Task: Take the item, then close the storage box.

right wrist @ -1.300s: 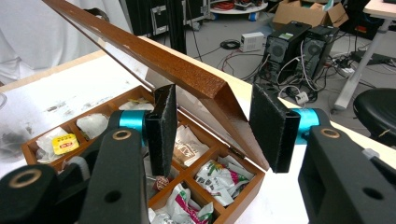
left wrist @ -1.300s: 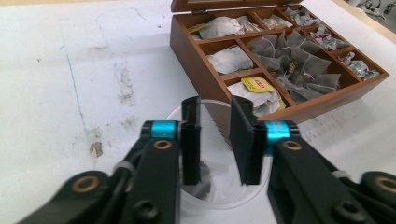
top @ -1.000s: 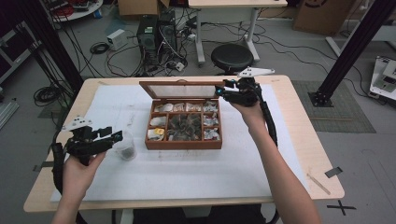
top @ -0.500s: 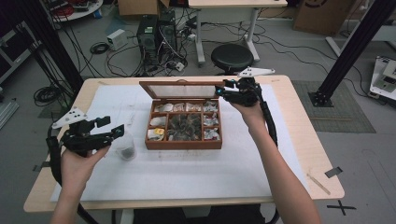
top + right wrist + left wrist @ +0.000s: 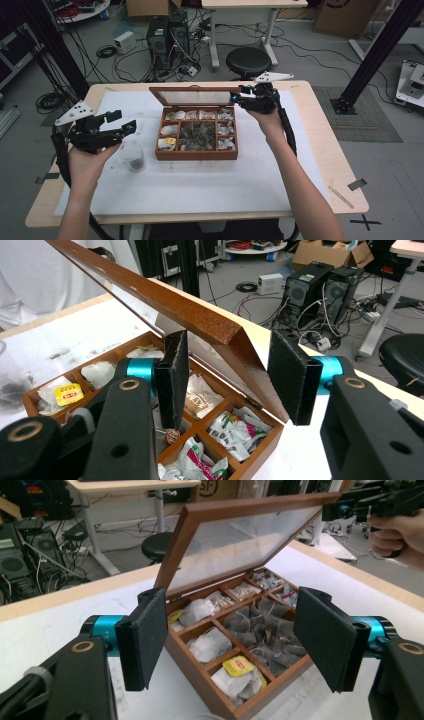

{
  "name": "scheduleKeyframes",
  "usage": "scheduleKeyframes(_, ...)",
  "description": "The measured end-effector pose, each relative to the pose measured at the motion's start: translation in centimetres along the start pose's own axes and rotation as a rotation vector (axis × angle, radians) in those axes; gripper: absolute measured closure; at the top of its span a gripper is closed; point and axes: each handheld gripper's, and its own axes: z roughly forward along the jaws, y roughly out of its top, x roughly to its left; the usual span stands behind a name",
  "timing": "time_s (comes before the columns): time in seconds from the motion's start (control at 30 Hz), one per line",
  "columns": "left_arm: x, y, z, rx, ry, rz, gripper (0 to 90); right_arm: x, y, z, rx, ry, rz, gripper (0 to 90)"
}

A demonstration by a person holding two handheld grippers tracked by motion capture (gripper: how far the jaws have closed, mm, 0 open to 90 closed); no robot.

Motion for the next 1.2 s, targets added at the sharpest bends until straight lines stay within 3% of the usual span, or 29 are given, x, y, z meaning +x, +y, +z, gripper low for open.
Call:
scheduleKeyframes(0.63,-0.8,0.2,-0.3,-0.043,-0.029,0.032,30.1,0.0,0.0,-0.1,0.005,0.002,-0.002,52.6)
scheduleKeyframes(0.97,-0.6,-0.2,-0.5,-0.045,-0.030,0.022,30.1,0.2,-0.2,-0.2,0.011,0.006,-0.003,52.4)
scheduleKeyframes(1.2,-0.6,-0.2,-1.0,-0.080,-0.026,0.025,30.2,0.3,-0.4,-0.3,0.009,0.010,0.000,52.1)
